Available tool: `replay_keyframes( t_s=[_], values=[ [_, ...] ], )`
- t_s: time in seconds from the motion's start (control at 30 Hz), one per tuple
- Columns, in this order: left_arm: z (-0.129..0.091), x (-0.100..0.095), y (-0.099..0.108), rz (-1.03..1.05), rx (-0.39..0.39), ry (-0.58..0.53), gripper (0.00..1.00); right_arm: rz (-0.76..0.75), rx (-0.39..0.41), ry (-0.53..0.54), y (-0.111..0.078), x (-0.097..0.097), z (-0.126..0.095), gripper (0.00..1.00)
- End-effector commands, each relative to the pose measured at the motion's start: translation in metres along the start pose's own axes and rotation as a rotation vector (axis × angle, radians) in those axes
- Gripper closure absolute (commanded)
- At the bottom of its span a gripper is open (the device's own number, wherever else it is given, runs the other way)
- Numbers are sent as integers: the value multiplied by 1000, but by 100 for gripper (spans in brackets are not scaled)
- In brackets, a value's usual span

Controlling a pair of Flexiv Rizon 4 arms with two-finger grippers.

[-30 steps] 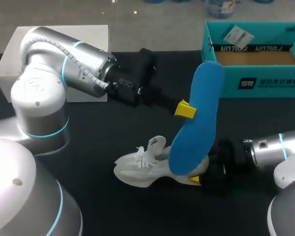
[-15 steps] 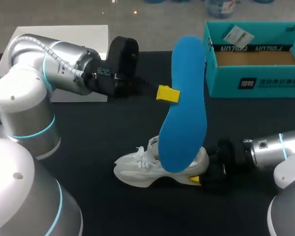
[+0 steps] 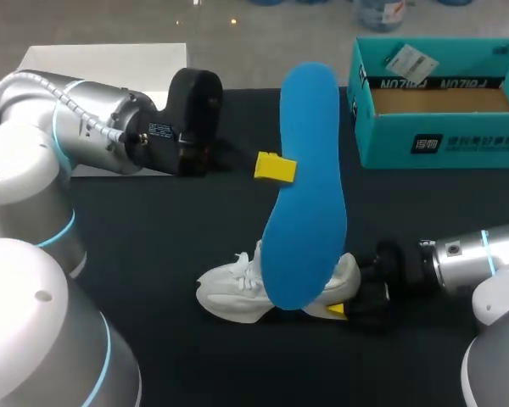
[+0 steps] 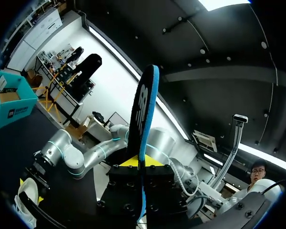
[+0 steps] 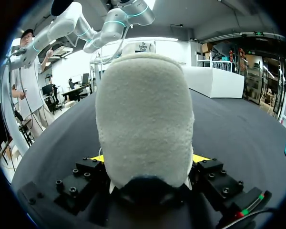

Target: Take the shoe out of the shoebox, open the shoe tongue, remove and reinsert the insole, then place the shoe into the shoebox

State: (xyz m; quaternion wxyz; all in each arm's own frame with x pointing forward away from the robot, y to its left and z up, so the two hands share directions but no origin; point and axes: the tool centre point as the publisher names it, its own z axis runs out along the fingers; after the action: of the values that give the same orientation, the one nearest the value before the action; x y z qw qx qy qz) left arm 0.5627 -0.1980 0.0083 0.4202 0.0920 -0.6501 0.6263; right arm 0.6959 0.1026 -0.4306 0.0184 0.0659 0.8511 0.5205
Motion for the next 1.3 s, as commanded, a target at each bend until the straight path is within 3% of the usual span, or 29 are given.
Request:
replay_keyframes(
  t_s=[0.03,0.67,0.73,0.8,0.83,0.87,1.3],
  values=[
    [-1,4,10,-1,31,0,100,0,5,-1,0,1,1,100],
    [-1,4,10,0,36,0,100,0,5,-1,0,1,1,100],
    [-1,4,10,0,36,0,100,0,5,-1,0,1,1,84],
    [-1,4,10,0,36,0,100,0,5,-1,0,1,1,53],
    [-1,4,10,0,36,0,100,7,19,-8,2,1,0,8],
    [-1,4,10,0,36,0,100,17,37,-19,5,2,-2,0],
    [-1,4,10,0,36,0,100,59,238,-30,17,5,-15,0]
  ],
)
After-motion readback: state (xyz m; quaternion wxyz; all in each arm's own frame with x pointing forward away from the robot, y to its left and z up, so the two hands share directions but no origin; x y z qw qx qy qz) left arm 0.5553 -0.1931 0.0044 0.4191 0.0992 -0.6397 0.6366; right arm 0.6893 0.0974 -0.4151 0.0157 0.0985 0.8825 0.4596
